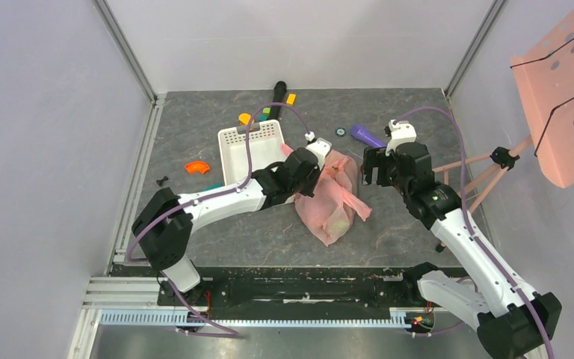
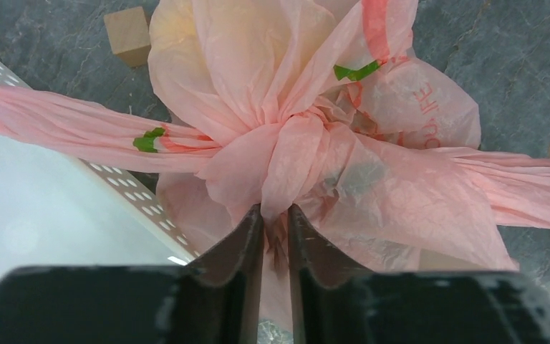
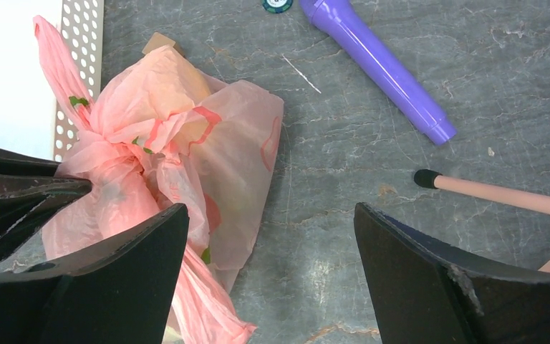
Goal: Take the fake fruits out of the plastic bag
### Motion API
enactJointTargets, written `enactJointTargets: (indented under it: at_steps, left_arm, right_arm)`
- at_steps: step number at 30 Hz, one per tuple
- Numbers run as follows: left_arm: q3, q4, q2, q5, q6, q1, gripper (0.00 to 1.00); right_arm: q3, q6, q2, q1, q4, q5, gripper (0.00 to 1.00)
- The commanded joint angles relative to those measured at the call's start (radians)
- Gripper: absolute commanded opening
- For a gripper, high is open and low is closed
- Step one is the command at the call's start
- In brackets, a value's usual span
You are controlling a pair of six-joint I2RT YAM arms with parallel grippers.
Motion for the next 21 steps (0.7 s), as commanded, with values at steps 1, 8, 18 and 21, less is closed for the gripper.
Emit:
enactJointTargets:
  at_steps: [1, 8, 18, 21]
  left_arm:
    - [0.061, 0.031, 0.018, 0.029, 0.047, -0.002, 0.19]
    - [0.093, 0.016, 0.021, 0.088, 0.066, -0.001, 0.02]
    - [0.259, -0.065, 0.021, 0.312, 0.193, -0.002, 0.02]
    - [0.281, -0.051, 0.008, 0.367, 0.264, -0.001, 0.02]
  right_arm:
    - [0.0, -0.029, -0.042, -0.005, 0.014, -0.011, 0.88]
    - [-0.004, -0.04, -0.076, -0.006, 0.013, 0.02, 0.9]
    - [-0.05, -0.064, -0.204, -0.006, 0.077, 0.167, 0.98]
    - [-0.075, -0.095, -0.253, -0.007, 0.109, 0.176, 0.98]
